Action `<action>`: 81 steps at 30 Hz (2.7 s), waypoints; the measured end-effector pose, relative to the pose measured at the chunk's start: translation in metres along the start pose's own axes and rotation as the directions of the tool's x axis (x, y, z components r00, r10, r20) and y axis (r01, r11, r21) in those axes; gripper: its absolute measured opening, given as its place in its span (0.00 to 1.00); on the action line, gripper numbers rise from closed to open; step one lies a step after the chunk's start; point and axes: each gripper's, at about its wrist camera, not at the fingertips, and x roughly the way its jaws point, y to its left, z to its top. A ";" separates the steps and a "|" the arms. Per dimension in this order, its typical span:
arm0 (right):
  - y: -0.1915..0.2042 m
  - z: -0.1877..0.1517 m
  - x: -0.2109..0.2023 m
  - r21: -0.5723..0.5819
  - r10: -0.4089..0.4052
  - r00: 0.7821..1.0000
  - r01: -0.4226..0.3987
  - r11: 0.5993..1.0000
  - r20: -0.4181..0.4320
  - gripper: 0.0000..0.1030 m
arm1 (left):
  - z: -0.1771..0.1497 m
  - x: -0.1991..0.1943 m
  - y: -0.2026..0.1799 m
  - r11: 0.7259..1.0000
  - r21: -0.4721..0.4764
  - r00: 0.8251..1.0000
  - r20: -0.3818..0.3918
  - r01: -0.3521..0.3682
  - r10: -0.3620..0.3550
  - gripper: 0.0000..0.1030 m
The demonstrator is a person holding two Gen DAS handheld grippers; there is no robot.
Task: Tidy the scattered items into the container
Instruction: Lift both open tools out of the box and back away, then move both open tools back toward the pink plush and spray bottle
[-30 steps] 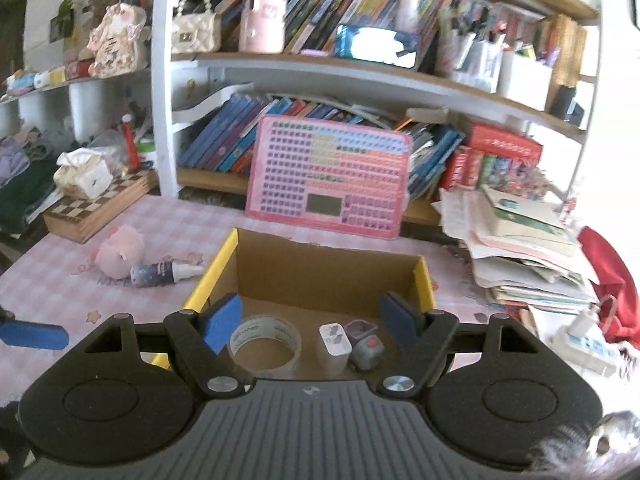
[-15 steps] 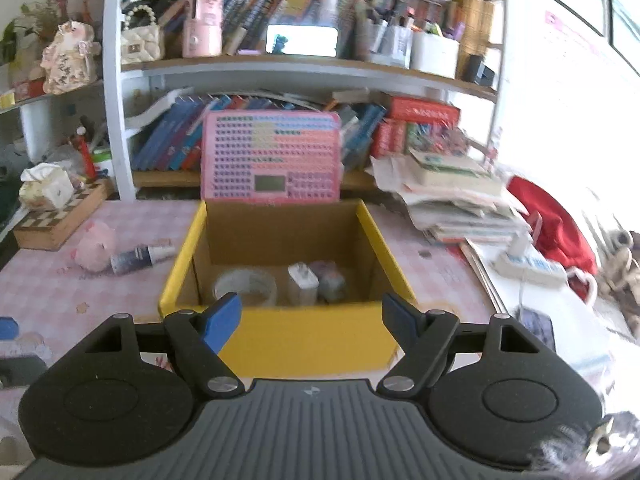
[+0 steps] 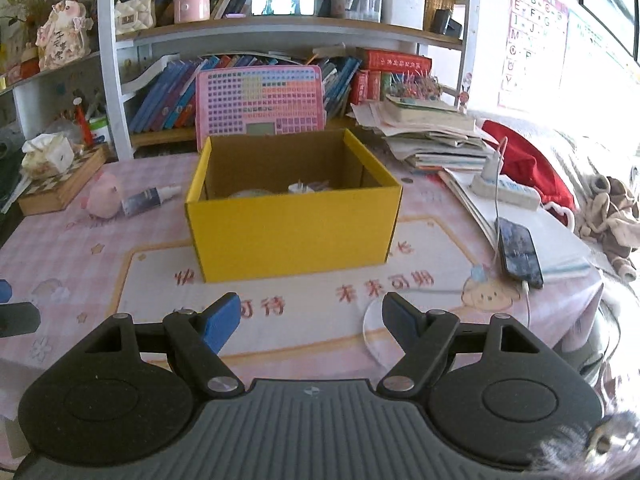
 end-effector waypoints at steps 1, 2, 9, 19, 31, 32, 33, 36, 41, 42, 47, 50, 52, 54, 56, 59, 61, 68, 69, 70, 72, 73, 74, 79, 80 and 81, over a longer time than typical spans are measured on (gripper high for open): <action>0.002 -0.003 -0.002 0.001 0.000 1.000 0.000 1.000 -0.002 0.75 | -0.003 -0.001 0.001 1.000 0.003 1.000 -0.005 -0.003 0.003 0.77; 0.003 -0.005 -0.004 0.001 0.000 1.000 0.000 1.000 -0.005 0.75 | -0.006 -0.003 0.001 1.000 0.004 1.000 -0.011 -0.009 0.009 0.77; 0.023 -0.022 -0.008 -0.036 0.002 1.000 -0.002 0.999 -0.019 0.75 | -0.023 -0.011 0.012 0.995 0.004 0.994 -0.032 -0.102 0.102 0.77; 0.061 -0.033 -0.017 -0.110 0.096 0.995 -0.099 0.989 -0.030 0.80 | -0.034 -0.023 0.018 0.993 0.009 0.992 -0.047 -0.120 0.120 0.77; 0.078 -0.041 -0.018 -0.136 0.133 0.988 -0.143 0.980 -0.082 0.84 | -0.045 -0.026 0.025 0.993 0.007 0.989 -0.084 -0.118 0.118 0.78; 0.081 -0.041 -0.017 -0.142 0.139 0.986 -0.150 0.978 -0.088 0.84 | -0.046 -0.026 0.025 0.993 0.008 0.989 -0.087 -0.118 0.119 0.79; 0.084 -0.042 -0.017 -0.149 0.146 0.985 -0.159 0.976 -0.094 0.84 | -0.047 -0.027 0.026 0.993 0.008 0.989 -0.090 -0.119 0.119 0.79; 0.092 -0.044 -0.016 -0.168 0.166 0.980 -0.182 0.969 -0.107 0.85 | -0.048 -0.028 0.029 0.992 0.007 0.988 -0.094 -0.124 0.124 0.80; 0.102 -0.042 -0.015 -0.187 0.182 0.978 -0.198 0.962 -0.101 0.85 | -0.050 -0.032 0.035 0.990 -0.006 0.986 -0.091 -0.138 0.137 0.80; 0.103 -0.042 -0.015 -0.189 0.185 0.977 -0.202 0.961 -0.102 0.85 | -0.050 -0.033 0.036 0.990 -0.010 0.986 -0.089 -0.142 0.141 0.80; 0.112 -0.041 -0.014 -0.209 0.203 0.973 -0.223 0.952 -0.110 0.85 | -0.051 -0.035 0.043 0.988 -0.025 0.985 -0.090 -0.151 0.149 0.80; 0.117 -0.041 -0.014 -0.221 0.212 0.971 -0.231 0.947 -0.110 0.85 | -0.051 -0.035 0.045 0.987 -0.027 0.984 -0.097 -0.155 0.152 0.80; 0.118 -0.040 -0.014 -0.222 0.209 0.972 -0.229 0.948 -0.107 0.85 | -0.050 -0.035 0.046 0.987 -0.024 0.983 -0.098 -0.156 0.153 0.80; 0.119 -0.040 -0.012 -0.218 0.208 0.972 -0.227 0.949 -0.107 0.85 | -0.050 -0.035 0.047 0.987 -0.020 0.984 -0.094 -0.157 0.154 0.80; 0.121 -0.038 -0.010 -0.219 0.209 0.972 -0.228 0.949 -0.110 0.85 | -0.050 -0.036 0.050 0.987 -0.022 0.983 -0.091 -0.159 0.157 0.80; 0.127 -0.037 -0.009 -0.229 0.215 0.971 -0.234 0.945 -0.104 0.85 | -0.050 -0.036 0.056 0.986 -0.031 0.983 -0.089 -0.164 0.161 0.80; 0.131 -0.035 -0.007 -0.234 0.217 0.971 -0.236 0.943 -0.103 0.85 | -0.049 -0.036 0.059 0.985 -0.036 0.982 -0.090 -0.167 0.164 0.80; 0.144 -0.032 -0.002 -0.247 0.224 0.969 -0.244 0.938 -0.108 0.85 | -0.049 -0.037 0.070 0.985 -0.035 0.983 -0.080 -0.170 0.167 0.80; 0.145 -0.032 -0.002 -0.249 0.225 0.969 -0.245 0.937 -0.106 0.85 | -0.049 -0.037 0.070 0.985 -0.035 0.983 -0.078 -0.170 0.167 0.80; 0.147 -0.031 -0.002 -0.251 0.225 0.969 -0.244 0.937 -0.104 0.85 | -0.048 -0.038 0.071 0.985 -0.034 0.983 -0.076 -0.170 0.168 0.80; 0.149 -0.030 -0.001 -0.253 0.226 0.969 -0.245 0.936 -0.103 0.85 | -0.048 -0.038 0.073 0.985 -0.033 0.983 -0.074 -0.170 0.167 0.80; 0.150 -0.030 -0.001 -0.254 0.227 0.969 -0.246 0.936 -0.103 0.85 | -0.047 -0.038 0.074 0.985 -0.033 0.983 -0.073 -0.171 0.168 0.80; 0.151 -0.029 0.000 -0.255 0.228 0.968 -0.247 0.935 -0.103 0.85 | -0.047 -0.038 0.075 0.985 -0.032 0.983 -0.072 -0.172 0.169 0.80; 0.157 -0.025 0.002 -0.271 0.235 0.967 -0.254 0.929 -0.101 0.85 | -0.044 -0.037 0.079 0.985 -0.032 0.984 -0.063 -0.167 0.165 0.80; 0.158 -0.024 0.003 -0.272 0.237 0.966 -0.255 0.928 -0.100 0.84 | -0.043 -0.037 0.080 0.985 -0.030 0.984 -0.063 -0.167 0.165 0.80; 0.160 -0.023 0.004 -0.273 0.239 0.966 -0.257 0.927 -0.100 0.84 | -0.043 -0.036 0.081 0.986 -0.029 0.984 -0.064 -0.167 0.165 0.80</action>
